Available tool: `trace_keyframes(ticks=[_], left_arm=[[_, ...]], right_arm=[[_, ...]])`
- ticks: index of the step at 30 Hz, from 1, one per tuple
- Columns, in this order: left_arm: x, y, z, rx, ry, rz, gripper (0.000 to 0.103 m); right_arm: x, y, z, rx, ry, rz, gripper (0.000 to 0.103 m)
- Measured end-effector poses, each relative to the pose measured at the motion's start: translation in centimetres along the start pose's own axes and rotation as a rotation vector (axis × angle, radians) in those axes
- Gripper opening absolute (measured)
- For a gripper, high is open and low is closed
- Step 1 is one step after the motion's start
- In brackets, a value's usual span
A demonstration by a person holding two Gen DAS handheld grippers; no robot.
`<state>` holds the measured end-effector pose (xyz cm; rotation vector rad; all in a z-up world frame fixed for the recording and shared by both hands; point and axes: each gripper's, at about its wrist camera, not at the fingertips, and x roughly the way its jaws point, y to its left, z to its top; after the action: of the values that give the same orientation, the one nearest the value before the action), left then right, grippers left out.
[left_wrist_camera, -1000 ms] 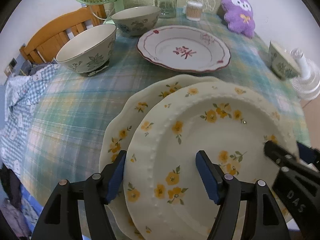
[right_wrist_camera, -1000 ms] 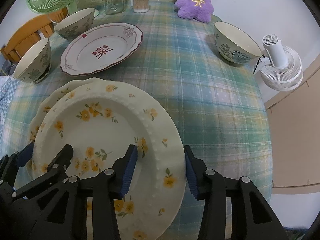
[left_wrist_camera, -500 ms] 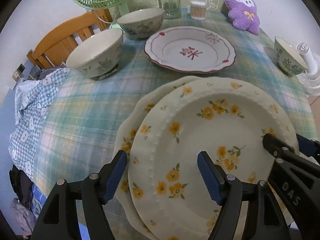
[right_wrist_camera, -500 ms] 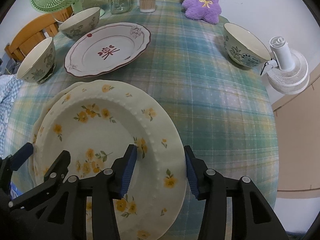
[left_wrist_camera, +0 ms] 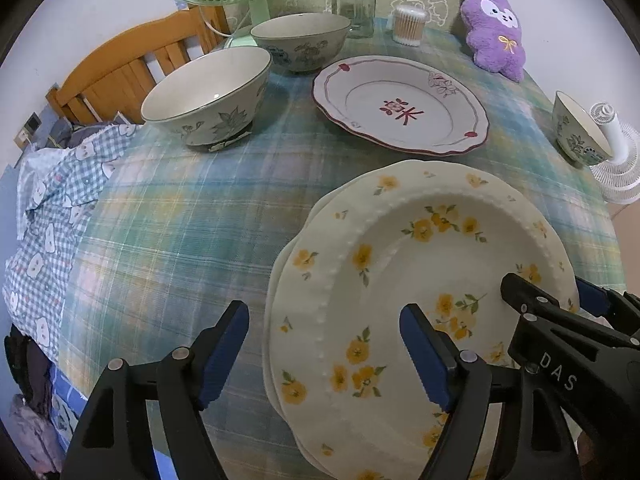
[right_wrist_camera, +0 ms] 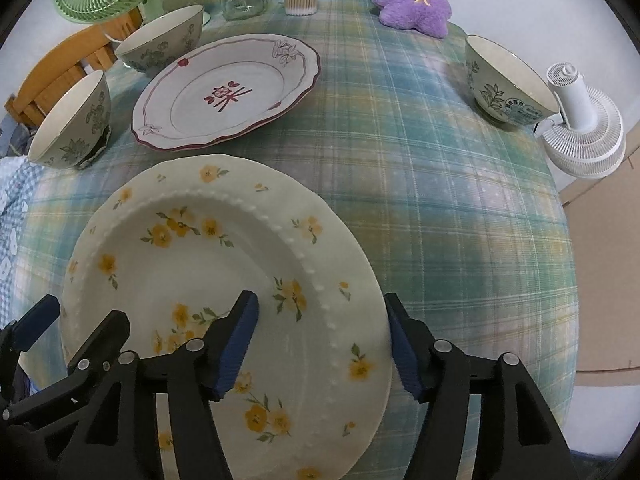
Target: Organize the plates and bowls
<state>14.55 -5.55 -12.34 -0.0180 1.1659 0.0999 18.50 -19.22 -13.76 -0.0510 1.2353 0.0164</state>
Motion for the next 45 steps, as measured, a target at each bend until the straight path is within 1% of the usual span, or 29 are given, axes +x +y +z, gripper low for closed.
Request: trace_keyframes(ticks=[3, 7, 10, 14, 18, 22, 23, 25, 27, 28, 30, 33, 35, 38, 41, 45], left_arm=[[-0.1, 0.2, 0.2, 0.021, -0.002, -0.025, 0.081], [-0.7, 0.7, 0.8, 0.046, -0.028, -0.056, 0.083], [-1.3, 1.4, 1.6, 0.055, -0.053, -0.084, 0.084], [-2.3, 2.0, 2.7, 0.093, -0.085, -0.131, 0.085], [-3.9, 2.0, 3.6, 0.132, -0.136, -0.162, 0.085], [-4.8, 2.2, 5.0, 0.125, -0.157, -0.196, 0.086], [-5.0, 2.1, 5.5, 0.127, -0.165, -0.199, 0.086], [-5.3, 2.1, 6.3, 0.124, -0.177, -0.206, 0.086], [-5.4, 2.0, 7.1, 0.112, -0.174, -0.223, 0.086], [-5.4, 2.0, 7.5, 0.106, -0.173, -0.224, 0.086], [-5.1, 1.8, 8.4, 0.089, -0.172, -0.203, 0.086], [-4.8, 1.3, 9.3, 0.084, -0.196, -0.197, 0.086], [-4.5, 0.8, 10.0, 0.079, -0.208, -0.166, 0.086], [-3.7, 0.5, 11.0, 0.039, -0.202, -0.156, 0.086], [-2.8, -0.1, 11.9, 0.011, -0.191, -0.127, 0.086], [-1.8, -1.0, 12.7, -0.022, -0.192, -0.086, 0.086]], right_arm=[[-0.1, 0.1, 0.1, 0.002, 0.009, -0.01, 0.068], [-1.9, 0.5, 0.6, 0.009, -0.044, -0.039, 0.068], [-3.3, 0.5, 1.0, 0.051, -0.067, -0.033, 0.068], [-5.6, 0.9, 1.8, 0.094, -0.118, -0.042, 0.068], [-6.9, 1.3, 2.9, 0.118, -0.126, -0.055, 0.068], [-8.3, 1.2, 4.1, 0.16, -0.156, -0.011, 0.068], [-8.5, 1.2, 4.4, 0.16, -0.162, -0.01, 0.068], [-8.9, 1.1, 5.2, 0.174, -0.165, -0.042, 0.068], [-9.0, 0.9, 6.0, 0.173, -0.163, -0.032, 0.068], [-9.0, 0.8, 6.4, 0.171, -0.171, -0.026, 0.068], [-9.0, 0.8, 7.2, 0.15, -0.19, -0.024, 0.068], [-8.2, 0.7, 8.6, 0.098, -0.206, 0.018, 0.068], [-7.7, 0.5, 9.3, 0.074, -0.215, 0.025, 0.068], [-7.1, 0.0, 10.7, 0.033, -0.249, 0.057, 0.068], [-6.2, 0.2, 12.4, -0.066, -0.252, 0.069, 0.068], [-4.8, -0.1, 14.1, -0.118, -0.241, 0.104, 0.068]])
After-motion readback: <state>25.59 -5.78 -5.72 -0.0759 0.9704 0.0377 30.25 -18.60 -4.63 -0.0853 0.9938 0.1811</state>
